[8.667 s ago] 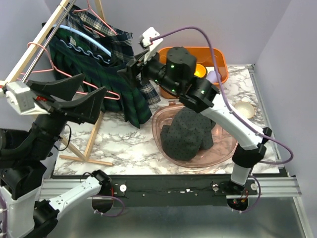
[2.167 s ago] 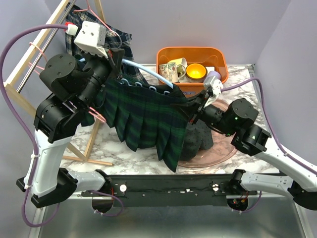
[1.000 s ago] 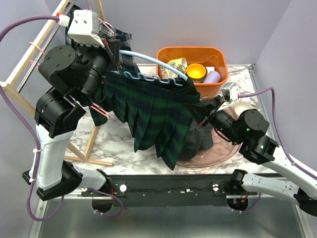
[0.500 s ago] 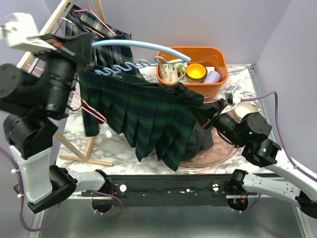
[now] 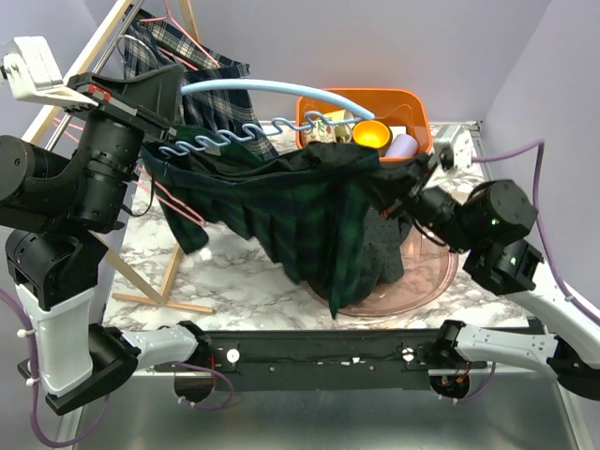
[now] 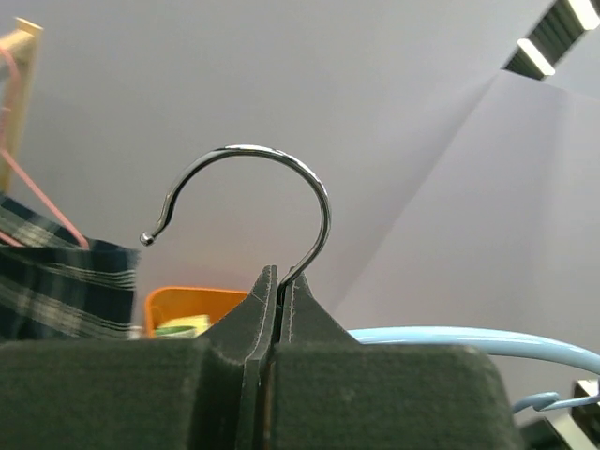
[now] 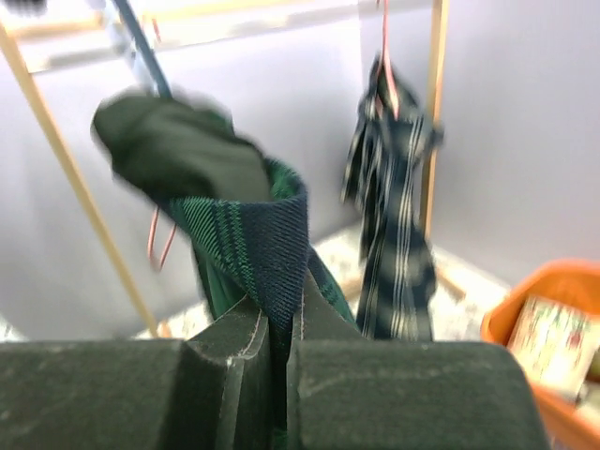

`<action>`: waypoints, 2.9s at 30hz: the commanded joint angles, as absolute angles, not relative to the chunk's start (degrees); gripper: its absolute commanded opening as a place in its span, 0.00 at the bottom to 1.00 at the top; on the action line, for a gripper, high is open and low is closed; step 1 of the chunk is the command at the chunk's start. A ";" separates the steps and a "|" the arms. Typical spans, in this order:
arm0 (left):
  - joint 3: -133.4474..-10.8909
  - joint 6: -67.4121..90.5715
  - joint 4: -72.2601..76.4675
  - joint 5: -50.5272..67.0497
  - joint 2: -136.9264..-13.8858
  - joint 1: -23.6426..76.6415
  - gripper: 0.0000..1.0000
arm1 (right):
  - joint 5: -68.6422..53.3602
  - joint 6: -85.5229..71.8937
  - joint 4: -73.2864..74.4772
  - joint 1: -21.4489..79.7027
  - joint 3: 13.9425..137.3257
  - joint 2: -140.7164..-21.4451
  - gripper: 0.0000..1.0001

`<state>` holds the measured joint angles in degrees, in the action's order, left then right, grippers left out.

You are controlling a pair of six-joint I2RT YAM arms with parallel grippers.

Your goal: Remove the skirt from the hanger

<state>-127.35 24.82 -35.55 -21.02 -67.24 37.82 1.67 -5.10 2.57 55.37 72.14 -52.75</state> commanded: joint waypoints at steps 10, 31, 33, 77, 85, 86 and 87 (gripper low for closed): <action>-126.47 34.64 -27.25 -6.68 -61.88 37.44 0.00 | 4.13 -1.76 -3.26 54.93 91.13 -67.76 0.01; -116.54 22.86 -27.60 -14.94 -53.26 37.53 0.00 | 22.48 33.04 -9.67 54.93 107.31 -66.98 0.01; -116.02 21.54 -27.16 -15.73 -52.56 37.44 0.00 | 22.85 33.93 -8.88 54.84 106.70 -66.10 0.01; -101.43 9.41 -20.39 -20.83 -48.87 37.44 0.00 | 43.24 -73.38 29.78 52.21 34.54 -67.14 0.06; -102.39 9.84 -22.06 -17.15 -50.19 37.53 0.00 | 48.51 -76.72 45.76 52.12 39.37 -55.30 0.61; -102.31 9.67 -22.15 -16.79 -50.36 37.53 0.00 | 50.78 -76.90 47.18 52.21 39.46 -53.63 0.63; -102.13 9.32 -22.06 -16.35 -50.54 37.44 0.00 | 52.02 -77.60 48.76 52.21 39.98 -50.13 0.65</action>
